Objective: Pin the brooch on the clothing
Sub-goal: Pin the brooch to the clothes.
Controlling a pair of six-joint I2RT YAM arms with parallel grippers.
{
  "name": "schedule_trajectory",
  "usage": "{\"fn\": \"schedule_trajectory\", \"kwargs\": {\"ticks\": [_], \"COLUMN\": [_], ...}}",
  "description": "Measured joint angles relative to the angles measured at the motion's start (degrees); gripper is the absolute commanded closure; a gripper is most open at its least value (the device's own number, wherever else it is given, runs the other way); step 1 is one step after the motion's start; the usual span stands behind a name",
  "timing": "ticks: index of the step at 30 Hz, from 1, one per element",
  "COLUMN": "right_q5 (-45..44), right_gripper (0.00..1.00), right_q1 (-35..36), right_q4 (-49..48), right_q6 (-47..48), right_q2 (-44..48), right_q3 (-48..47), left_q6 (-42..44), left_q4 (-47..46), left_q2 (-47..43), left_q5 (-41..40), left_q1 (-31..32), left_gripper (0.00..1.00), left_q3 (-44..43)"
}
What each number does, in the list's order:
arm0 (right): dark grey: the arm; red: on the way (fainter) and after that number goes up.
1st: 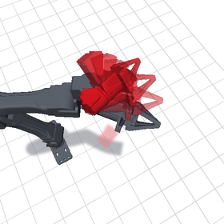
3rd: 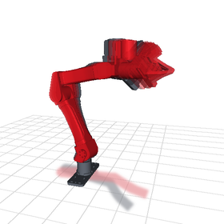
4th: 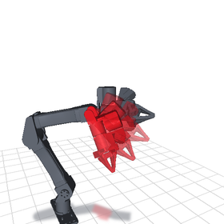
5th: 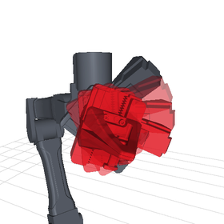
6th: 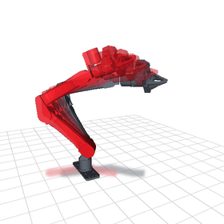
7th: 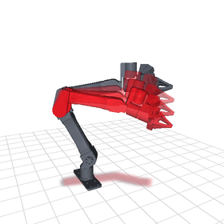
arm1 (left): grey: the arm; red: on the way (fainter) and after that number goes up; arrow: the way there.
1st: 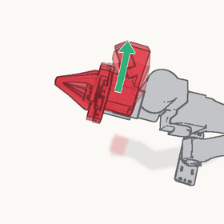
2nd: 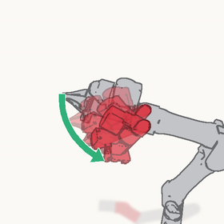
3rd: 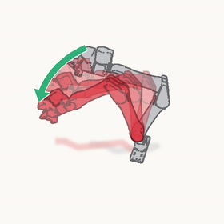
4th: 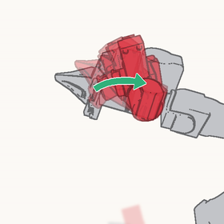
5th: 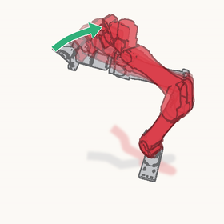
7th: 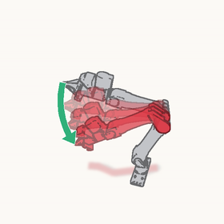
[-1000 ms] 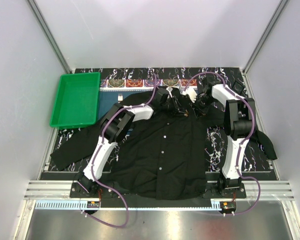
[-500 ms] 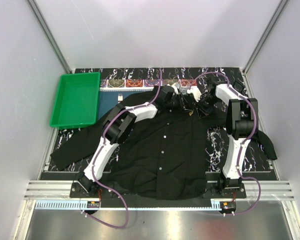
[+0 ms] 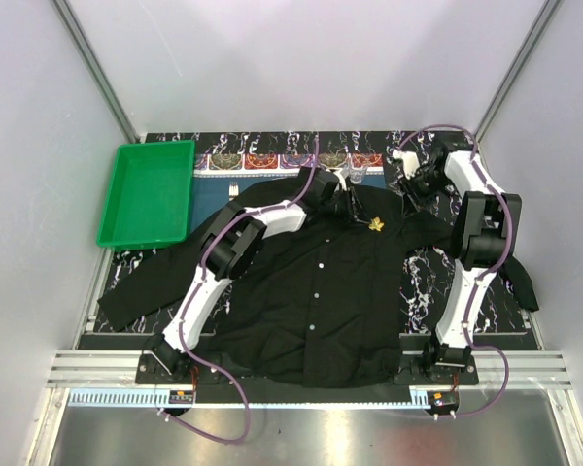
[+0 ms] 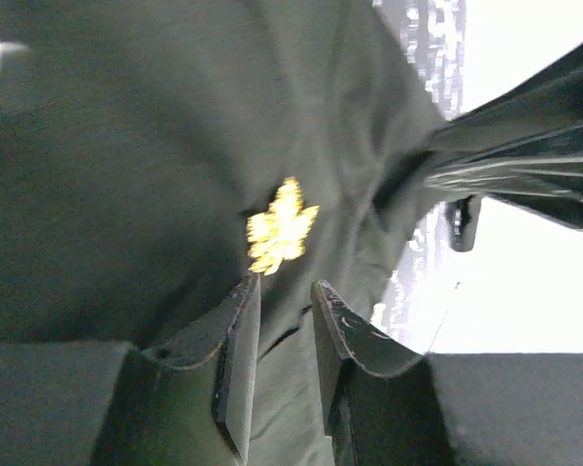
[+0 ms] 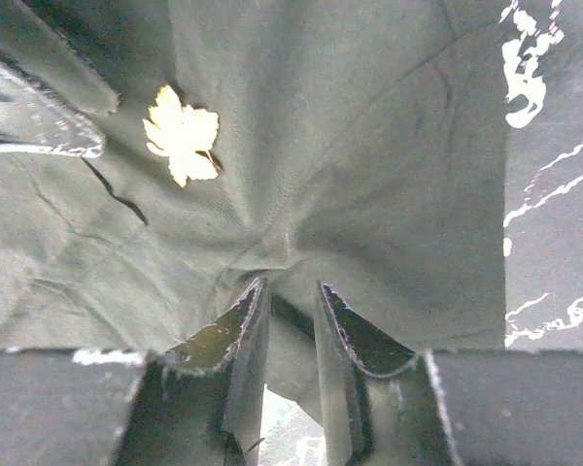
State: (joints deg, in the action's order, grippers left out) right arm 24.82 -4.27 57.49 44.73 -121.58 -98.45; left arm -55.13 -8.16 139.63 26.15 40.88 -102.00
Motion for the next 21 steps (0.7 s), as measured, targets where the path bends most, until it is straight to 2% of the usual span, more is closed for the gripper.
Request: {"fn": "schedule_trajectory", "kwargs": {"ticks": [4, 9, 21], "right_q5": [1.6, 1.0, -6.9], "right_gripper": [0.69, 0.69, 0.69], "right_q1": [0.5, 3.3, 4.1], "right_q4": [2.4, 3.0, 1.9], "right_q6": [-2.6, -5.0, -5.9], "right_q2": [0.0, -0.3, -7.4], "right_q3": [-3.7, -3.5, -4.2], "left_q6": [3.1, 6.7, 8.5], "left_q4": [3.1, 7.3, 11.0], "left_q2": [-2.0, -3.8, -4.9], "left_q5": [0.1, 0.1, 0.4], "left_q1": [-1.8, -3.8, -6.7], "left_gripper": [0.67, 0.66, 0.66], "left_q3": [3.8, 4.0, 5.1]}}
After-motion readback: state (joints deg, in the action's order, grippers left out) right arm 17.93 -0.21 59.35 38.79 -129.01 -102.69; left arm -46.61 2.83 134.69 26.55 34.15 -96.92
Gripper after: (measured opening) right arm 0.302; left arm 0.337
